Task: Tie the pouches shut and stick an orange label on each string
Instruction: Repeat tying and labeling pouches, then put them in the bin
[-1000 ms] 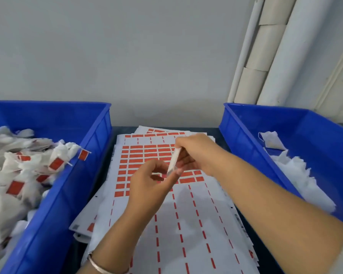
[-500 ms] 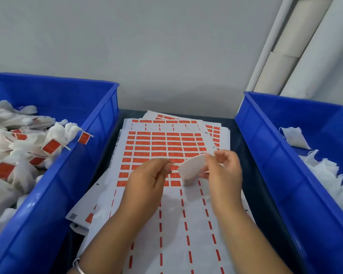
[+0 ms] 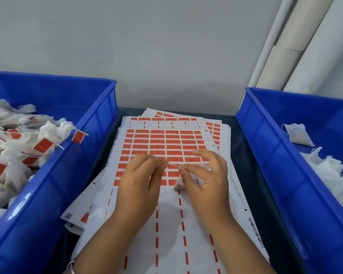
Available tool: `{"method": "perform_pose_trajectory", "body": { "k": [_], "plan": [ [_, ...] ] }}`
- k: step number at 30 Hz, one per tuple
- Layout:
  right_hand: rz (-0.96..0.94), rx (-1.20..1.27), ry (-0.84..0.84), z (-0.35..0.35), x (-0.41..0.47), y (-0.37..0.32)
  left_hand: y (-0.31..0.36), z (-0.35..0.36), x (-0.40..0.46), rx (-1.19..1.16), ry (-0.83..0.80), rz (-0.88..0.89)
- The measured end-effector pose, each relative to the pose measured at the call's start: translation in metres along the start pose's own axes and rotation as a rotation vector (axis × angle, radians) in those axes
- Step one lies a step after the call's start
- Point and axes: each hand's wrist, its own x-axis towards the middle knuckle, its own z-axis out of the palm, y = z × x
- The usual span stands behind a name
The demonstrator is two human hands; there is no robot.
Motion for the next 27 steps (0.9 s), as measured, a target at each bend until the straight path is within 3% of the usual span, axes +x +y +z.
{"method": "perform_pose_trajectory", "body": {
  "k": [6,10,12,14,17,21,24,27],
  "plan": [
    [0.025,-0.019,-0.178,-0.009,0.005,-0.005,-0.011,-0.007,0.015,-0.098,0.221,-0.281],
    [0.289,0.175,-0.729,-0.01,0.0,-0.014,-0.019,-0.005,0.018,-0.183,0.265,-0.418],
    [0.335,0.204,-0.88,-0.01,-0.002,-0.017,-0.024,-0.005,0.019,-0.243,0.294,-0.506],
    [0.371,0.214,-0.923,-0.011,0.0,-0.017,-0.029,-0.006,0.021,-0.323,0.305,-0.601],
    [0.447,0.369,-0.869,-0.013,0.004,-0.009,-0.033,-0.007,0.023,-0.459,0.284,-0.742],
    [0.638,0.742,-0.59,-0.015,0.007,-0.002,-0.036,0.001,0.018,-0.39,0.105,-0.84],
    [0.764,0.996,-0.363,-0.016,0.012,0.004,-0.029,0.009,0.009,-0.17,-0.128,-0.659],
    [0.802,1.006,-0.249,-0.016,0.015,0.011,-0.018,0.012,0.005,-0.033,-0.41,-0.354]
  ]
}}
